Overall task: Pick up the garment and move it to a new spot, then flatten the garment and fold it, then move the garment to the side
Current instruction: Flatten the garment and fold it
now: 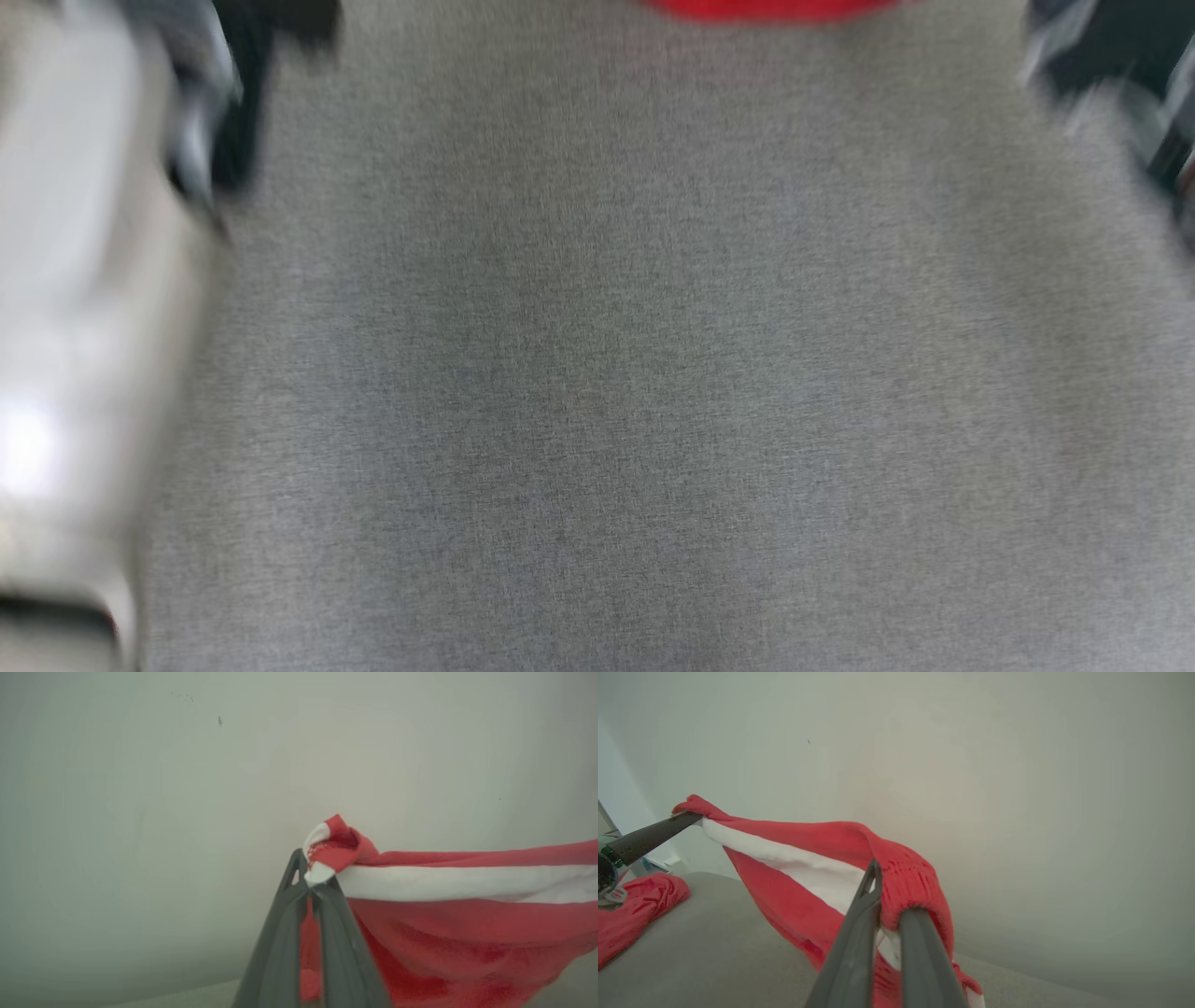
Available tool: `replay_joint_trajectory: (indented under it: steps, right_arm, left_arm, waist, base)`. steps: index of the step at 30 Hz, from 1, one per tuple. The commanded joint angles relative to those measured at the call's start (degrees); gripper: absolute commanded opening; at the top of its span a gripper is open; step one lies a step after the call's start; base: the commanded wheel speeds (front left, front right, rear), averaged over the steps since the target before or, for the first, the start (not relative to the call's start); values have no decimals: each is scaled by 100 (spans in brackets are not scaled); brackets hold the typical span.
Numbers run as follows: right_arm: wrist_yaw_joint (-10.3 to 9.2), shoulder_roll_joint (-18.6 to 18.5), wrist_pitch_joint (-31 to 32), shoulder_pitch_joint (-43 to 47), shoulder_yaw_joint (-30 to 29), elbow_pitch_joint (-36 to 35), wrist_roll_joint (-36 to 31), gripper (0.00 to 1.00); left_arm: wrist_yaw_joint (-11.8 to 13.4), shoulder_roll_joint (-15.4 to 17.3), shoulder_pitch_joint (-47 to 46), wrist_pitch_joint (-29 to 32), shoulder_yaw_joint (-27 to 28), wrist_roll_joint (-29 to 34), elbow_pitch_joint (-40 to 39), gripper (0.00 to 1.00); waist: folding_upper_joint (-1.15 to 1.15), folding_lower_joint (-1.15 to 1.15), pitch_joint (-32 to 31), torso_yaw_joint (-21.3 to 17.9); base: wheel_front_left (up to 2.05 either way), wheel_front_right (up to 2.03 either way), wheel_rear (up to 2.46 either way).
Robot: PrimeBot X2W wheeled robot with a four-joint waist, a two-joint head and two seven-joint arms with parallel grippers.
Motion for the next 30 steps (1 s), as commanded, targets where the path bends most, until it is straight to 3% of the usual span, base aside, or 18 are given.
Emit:
replay_joint_trajectory:
  steps: [1, 8, 13, 20, 30]
  right_arm:
    - [-13, -43, -25, 506, -29, -195, -134, 0]
    - [-13, -274, -26, 2631, -441, -1069, -628, 0]
    - [-13, -355, -27, 3866, -620, -1403, -805, 0]
    - [-15, -437, -27, 5492, -964, -1619, -913, 0]
    - [-14, -206, 72, 7115, -1327, -1986, -1195, 0]
  left_arm:
    - [148, -3, 551, -3, 183, -34, -373, 0]
    - [632, -146, 3238, -4, 1010, 133, -2087, 0]
    - [723, -335, 4792, -6, 1250, 334, -2730, 0]
    - [554, -663, 6311, -8, 1670, 345, -3002, 0]
    - [305, -990, 7441, -9, 1841, 352, -2924, 0]
  waist:
    - [0, 1, -262, 23]
    - [0, 1, -703, 58]
    - [0, 1, -1076, 101]
    - [0, 1, -1640, 240]
    - [0, 1, -2033, 258]
  base:
    - [0, 0, 0]
    - [0, 0, 0]
    - [0, 0, 0]
    - [0, 0, 0]
    - [0, 0, 0]
